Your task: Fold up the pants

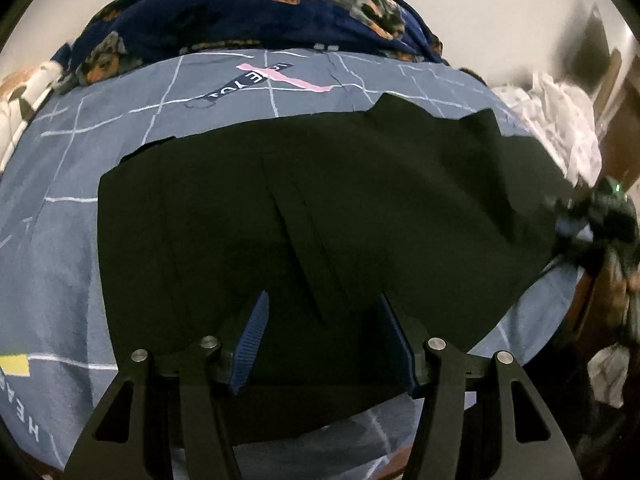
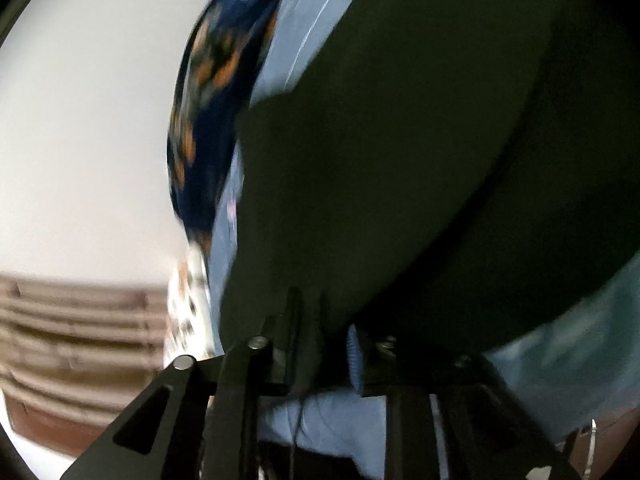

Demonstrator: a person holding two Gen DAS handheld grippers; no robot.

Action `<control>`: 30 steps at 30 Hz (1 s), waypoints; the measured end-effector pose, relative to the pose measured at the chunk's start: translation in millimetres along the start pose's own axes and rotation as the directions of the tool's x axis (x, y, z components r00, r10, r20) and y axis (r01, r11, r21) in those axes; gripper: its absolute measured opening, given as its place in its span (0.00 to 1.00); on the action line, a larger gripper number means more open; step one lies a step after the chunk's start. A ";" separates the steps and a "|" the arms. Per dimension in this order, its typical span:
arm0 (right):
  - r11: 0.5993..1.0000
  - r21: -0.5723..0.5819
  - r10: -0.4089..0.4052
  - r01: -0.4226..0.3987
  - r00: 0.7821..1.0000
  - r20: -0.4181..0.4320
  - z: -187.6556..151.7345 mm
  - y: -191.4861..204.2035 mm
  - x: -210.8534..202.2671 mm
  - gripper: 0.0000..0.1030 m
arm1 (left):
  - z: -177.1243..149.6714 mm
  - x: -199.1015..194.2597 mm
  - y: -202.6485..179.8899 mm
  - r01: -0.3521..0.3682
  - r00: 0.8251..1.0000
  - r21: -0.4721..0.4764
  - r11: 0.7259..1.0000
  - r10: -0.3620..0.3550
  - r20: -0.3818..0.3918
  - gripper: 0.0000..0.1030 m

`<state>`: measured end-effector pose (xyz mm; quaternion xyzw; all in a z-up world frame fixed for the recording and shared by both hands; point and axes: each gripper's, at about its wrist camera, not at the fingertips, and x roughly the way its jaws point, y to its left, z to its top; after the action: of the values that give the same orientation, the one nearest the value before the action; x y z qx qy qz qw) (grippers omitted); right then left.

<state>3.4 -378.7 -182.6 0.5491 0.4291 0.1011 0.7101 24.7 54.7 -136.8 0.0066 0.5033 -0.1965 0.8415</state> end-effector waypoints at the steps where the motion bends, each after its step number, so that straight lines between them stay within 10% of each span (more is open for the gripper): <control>1: 1.000 0.011 -0.008 0.008 0.999 0.031 14.8 -7.2 -11.2 0.22 | -1.2 -0.1 0.0 -0.006 1.000 0.008 1.000 0.006 0.000 0.56; 15: 0.967 0.192 0.094 -0.165 0.938 0.334 190.1 -94.7 -118.3 0.27 | -2.5 1.8 -2.6 -0.036 0.999 0.026 0.999 0.036 0.005 0.56; 22: 0.983 0.090 -0.180 0.162 0.945 0.273 216.1 -69.6 -116.5 0.06 | -2.3 2.4 -4.1 -0.045 0.999 0.041 0.998 0.045 0.002 0.56; 30: 0.979 0.023 -0.197 0.204 0.905 0.378 188.1 -60.8 -183.3 0.04 | -1.0 2.2 -3.6 -0.032 0.999 0.047 0.998 0.033 -0.011 0.56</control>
<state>7.0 -644.6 -138.5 0.5050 0.3376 -0.0763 0.7907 23.6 50.9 -138.5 0.0358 0.5034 -0.1945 0.8411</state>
